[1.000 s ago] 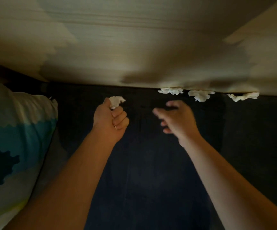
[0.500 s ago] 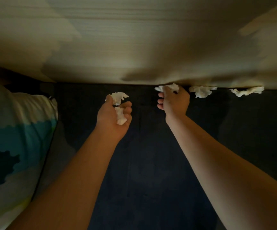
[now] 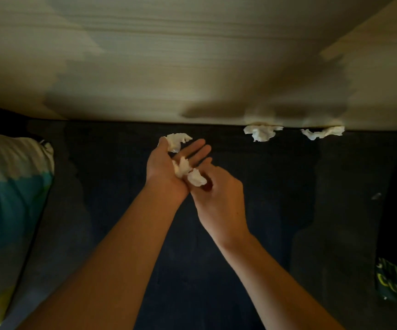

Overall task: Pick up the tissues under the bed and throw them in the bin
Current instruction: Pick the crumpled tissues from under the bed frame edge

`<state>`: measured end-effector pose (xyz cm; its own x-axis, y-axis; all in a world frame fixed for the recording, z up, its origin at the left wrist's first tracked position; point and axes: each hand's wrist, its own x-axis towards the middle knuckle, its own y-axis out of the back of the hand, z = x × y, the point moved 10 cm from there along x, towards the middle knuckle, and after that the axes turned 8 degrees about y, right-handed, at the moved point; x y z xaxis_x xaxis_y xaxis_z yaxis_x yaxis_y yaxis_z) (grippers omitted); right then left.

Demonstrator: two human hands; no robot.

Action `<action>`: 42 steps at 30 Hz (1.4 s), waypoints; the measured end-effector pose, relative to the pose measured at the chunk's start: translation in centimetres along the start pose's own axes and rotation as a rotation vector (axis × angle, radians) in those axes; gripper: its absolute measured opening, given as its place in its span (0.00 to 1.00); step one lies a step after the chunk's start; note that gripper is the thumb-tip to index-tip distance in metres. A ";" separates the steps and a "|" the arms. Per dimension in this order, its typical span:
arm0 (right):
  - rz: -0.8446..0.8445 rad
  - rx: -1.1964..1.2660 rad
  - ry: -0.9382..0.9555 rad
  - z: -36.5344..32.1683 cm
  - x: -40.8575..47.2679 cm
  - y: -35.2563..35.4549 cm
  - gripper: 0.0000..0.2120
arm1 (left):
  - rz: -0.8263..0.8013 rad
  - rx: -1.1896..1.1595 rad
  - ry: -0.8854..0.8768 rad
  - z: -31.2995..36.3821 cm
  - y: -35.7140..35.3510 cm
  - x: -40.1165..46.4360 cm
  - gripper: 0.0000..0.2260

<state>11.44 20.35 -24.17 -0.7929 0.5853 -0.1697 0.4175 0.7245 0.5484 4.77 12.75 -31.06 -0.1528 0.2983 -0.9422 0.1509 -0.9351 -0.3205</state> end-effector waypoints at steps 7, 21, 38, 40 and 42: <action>-0.472 0.019 0.309 -2.4 -2.3 -1.6 0.09 | 0.082 -0.070 -0.050 0.9 0.9 0.8 0.17; 0.333 -0.006 -0.563 15.5 8.8 8.4 0.19 | -0.168 -0.275 -0.016 0.3 -2.8 1.8 0.14; -0.062 0.245 -0.031 3.4 4.1 5.0 0.03 | -0.066 -0.027 -0.059 -1.7 -4.1 1.2 0.12; -0.077 0.143 0.014 1.8 2.9 3.9 0.02 | -0.012 0.086 -0.054 -2.2 -4.0 1.1 0.15; -0.025 0.067 0.043 1.2 2.2 4.3 0.03 | -0.015 0.202 -0.023 -3.4 -4.4 1.0 0.18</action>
<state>12.06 25.14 -23.21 -0.8209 0.5519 -0.1467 0.4252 0.7623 0.4880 7.25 17.81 -30.97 -0.1766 0.3104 -0.9341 -0.0505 -0.9506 -0.3063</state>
